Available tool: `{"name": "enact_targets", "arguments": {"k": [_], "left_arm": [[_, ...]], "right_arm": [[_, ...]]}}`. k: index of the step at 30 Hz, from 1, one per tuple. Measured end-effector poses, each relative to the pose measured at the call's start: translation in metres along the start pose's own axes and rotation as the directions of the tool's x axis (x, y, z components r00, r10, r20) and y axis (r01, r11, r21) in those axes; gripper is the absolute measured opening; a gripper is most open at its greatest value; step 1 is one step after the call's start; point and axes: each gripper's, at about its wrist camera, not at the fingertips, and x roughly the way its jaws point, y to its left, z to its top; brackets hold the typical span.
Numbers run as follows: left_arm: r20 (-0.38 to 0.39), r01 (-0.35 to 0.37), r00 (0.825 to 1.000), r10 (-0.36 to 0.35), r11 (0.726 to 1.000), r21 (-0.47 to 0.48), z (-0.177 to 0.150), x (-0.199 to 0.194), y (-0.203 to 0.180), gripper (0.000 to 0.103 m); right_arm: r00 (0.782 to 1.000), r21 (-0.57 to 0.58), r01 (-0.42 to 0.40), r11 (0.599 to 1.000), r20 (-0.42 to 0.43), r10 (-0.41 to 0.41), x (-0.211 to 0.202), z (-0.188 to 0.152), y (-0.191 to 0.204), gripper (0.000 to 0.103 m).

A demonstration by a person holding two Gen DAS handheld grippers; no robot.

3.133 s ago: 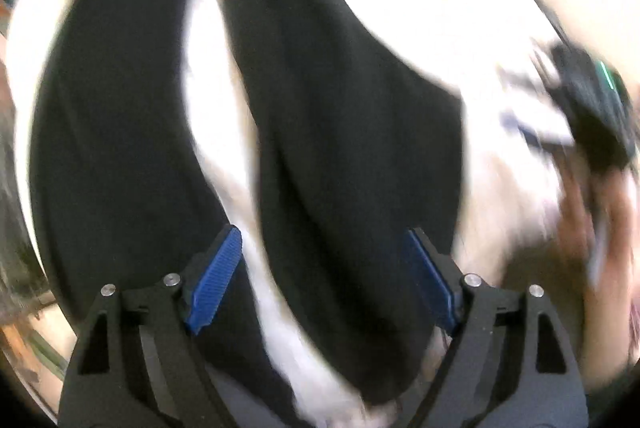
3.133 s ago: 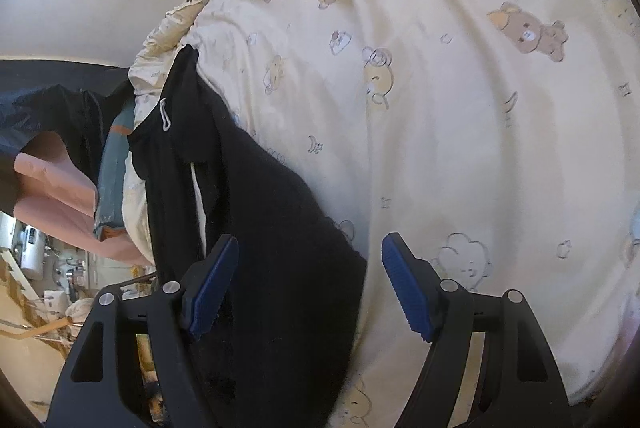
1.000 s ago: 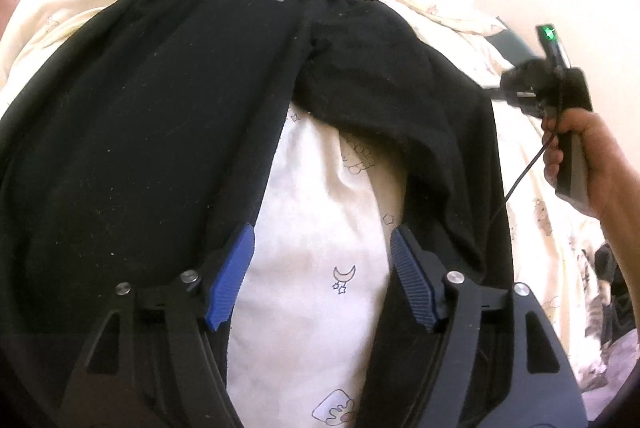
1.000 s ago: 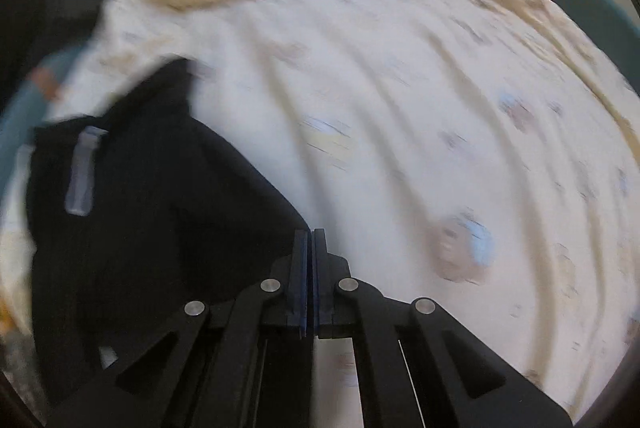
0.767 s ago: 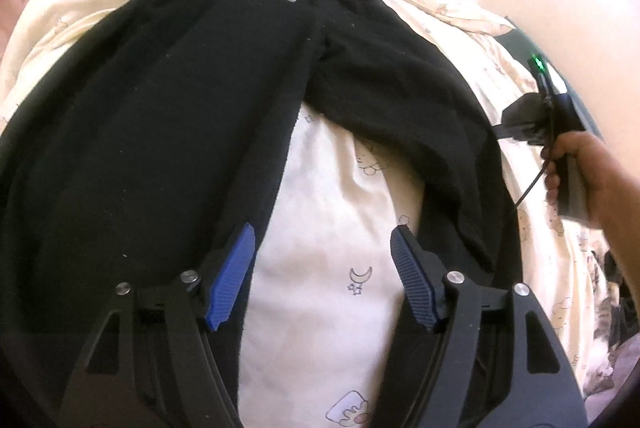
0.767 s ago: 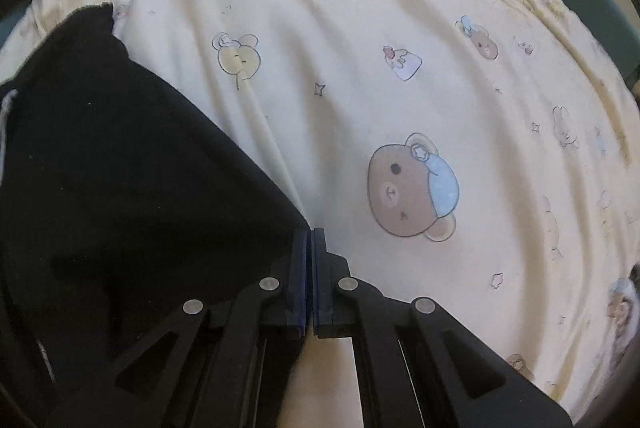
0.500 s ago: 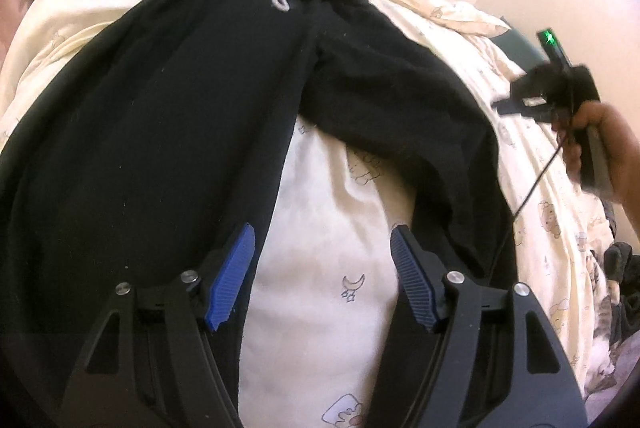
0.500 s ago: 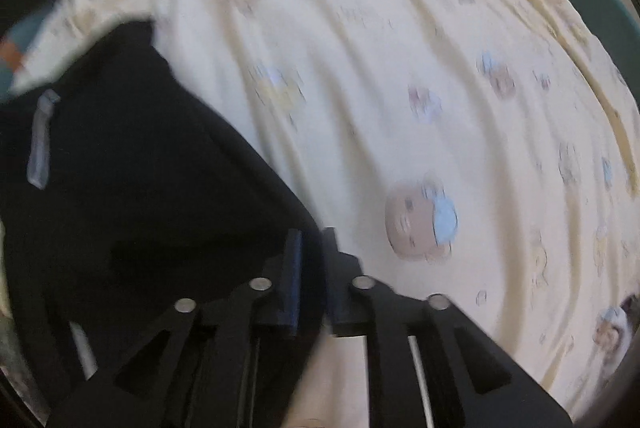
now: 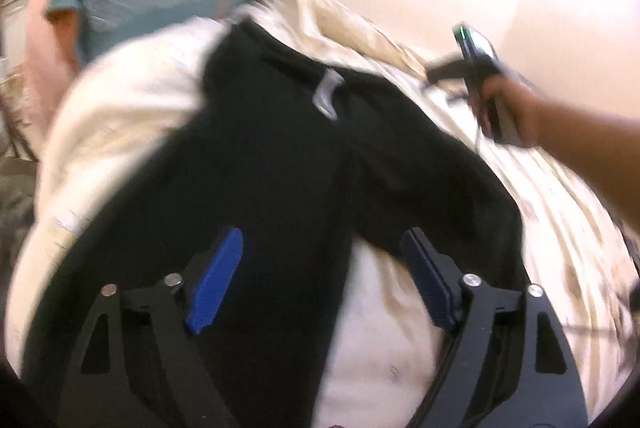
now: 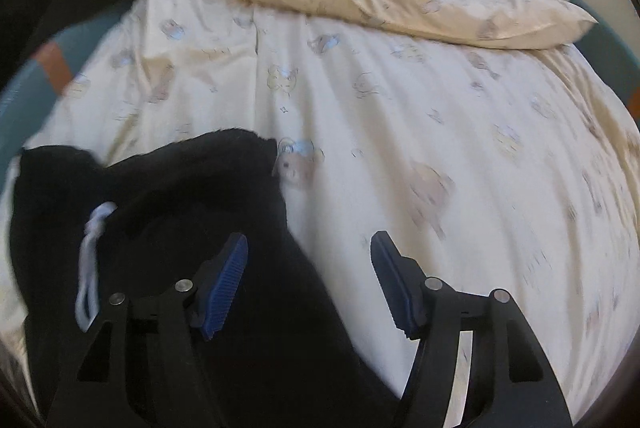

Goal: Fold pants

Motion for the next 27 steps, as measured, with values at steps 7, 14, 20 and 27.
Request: {"name": "enact_targets", "arguments": {"k": [7, 14, 20, 27], "left_arm": [[0.066, -0.074, 0.994, 0.081, 0.991, -0.11, 0.016, 0.008, 0.04, 0.092], [-0.022, -0.074, 0.997, 0.071, 0.987, -0.145, 0.008, 0.035, 0.056, 0.092], [-0.011, -0.066, 0.998, 0.065, 0.986, -0.151, 0.004, 0.032, 0.053, 0.092], [-0.018, -0.066, 0.998, 0.065, 0.992, -0.105, -0.001, 0.028, 0.044, 0.092]], "right_arm": [[0.997, -0.059, -0.055, 0.997, -0.066, 0.051, 0.067, 0.024, 0.032, 0.064], [1.0, -0.289, 0.017, 0.957, 0.025, -0.011, 0.048, 0.023, 0.072, 0.012], [0.932, -0.34, 0.35, 0.873, 0.22, -0.287, 0.011, 0.056, 0.079, 0.011], [0.93, -0.296, 0.356, 0.887, 0.019, -0.367, 0.06, 0.048, 0.07, 0.075]]}}
